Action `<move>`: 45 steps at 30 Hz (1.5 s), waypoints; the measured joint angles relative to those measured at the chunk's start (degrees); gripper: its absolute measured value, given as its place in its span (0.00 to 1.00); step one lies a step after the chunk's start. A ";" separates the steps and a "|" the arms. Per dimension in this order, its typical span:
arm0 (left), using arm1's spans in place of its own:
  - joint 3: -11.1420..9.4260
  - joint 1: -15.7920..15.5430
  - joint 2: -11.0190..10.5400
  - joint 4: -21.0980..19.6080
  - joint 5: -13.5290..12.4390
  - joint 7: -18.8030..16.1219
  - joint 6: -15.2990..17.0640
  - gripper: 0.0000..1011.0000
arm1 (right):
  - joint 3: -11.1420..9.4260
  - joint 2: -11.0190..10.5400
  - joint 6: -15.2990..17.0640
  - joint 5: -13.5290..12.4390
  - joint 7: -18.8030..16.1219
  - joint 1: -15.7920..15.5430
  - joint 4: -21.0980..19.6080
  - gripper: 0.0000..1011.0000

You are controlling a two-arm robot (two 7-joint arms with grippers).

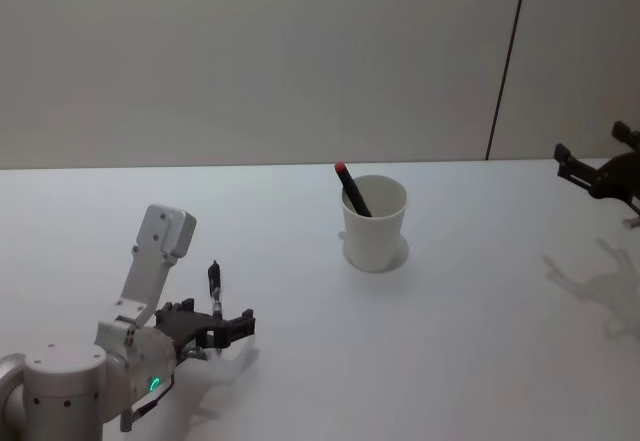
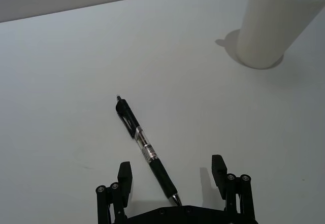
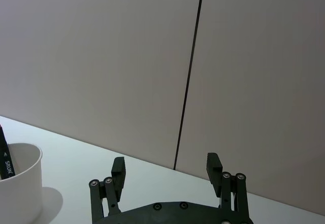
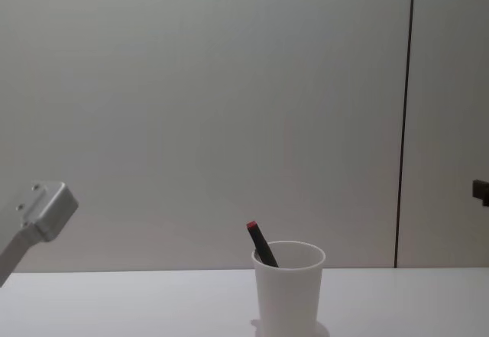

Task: Place the pen into the pen holder.

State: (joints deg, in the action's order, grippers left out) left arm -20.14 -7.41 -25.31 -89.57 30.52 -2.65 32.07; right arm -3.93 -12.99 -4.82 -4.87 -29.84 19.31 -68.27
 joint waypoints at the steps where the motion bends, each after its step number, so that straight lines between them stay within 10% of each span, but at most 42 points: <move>1: 0.00 -0.04 0.02 0.07 -0.12 0.09 0.05 0.99 | 0.00 0.00 0.00 0.00 0.00 0.00 0.00 0.99; 36: 0.62 -1.96 1.37 4.31 -2.02 1.47 0.52 0.99 | 0.00 0.00 0.00 0.00 0.00 0.00 0.00 0.99; 45: 0.78 -2.13 1.58 4.86 -2.02 1.58 1.12 0.81 | 0.00 0.00 0.00 0.00 0.00 0.00 0.00 0.99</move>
State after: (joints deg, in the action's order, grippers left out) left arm -19.36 -9.54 -23.73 -84.71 28.50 -1.07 33.19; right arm -3.94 -12.99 -4.82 -4.87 -29.83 19.31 -68.27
